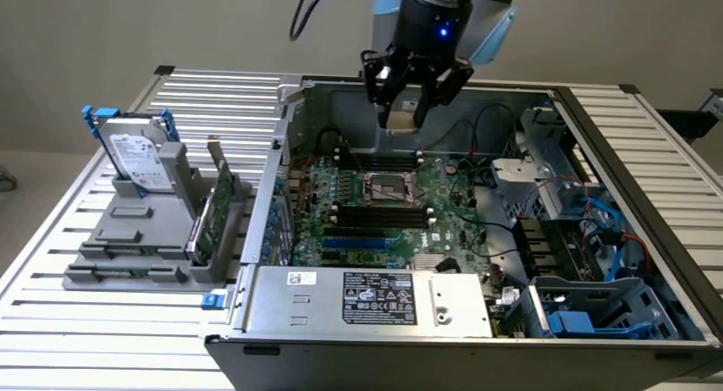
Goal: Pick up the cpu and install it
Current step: 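Place the cpu into insertion slot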
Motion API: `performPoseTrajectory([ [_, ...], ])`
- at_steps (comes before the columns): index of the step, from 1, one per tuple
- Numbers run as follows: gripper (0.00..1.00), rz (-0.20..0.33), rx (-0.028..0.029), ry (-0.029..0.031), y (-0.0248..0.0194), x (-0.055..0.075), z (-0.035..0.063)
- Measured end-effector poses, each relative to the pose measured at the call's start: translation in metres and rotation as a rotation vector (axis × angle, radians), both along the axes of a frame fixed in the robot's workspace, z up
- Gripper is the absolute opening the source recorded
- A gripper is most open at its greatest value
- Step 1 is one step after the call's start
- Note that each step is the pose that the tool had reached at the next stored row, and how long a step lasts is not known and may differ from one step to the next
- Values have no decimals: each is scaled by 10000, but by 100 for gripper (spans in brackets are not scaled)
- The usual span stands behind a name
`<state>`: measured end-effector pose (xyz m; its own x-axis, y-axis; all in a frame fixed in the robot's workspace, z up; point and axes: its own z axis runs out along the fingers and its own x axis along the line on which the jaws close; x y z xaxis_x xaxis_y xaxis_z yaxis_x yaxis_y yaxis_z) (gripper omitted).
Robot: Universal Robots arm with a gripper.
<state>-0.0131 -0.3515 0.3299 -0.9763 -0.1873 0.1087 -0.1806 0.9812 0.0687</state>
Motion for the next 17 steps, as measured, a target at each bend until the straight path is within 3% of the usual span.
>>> performPoseTrajectory([
  [17, 55, 3100, 0, 0, 0, 0, -199],
])
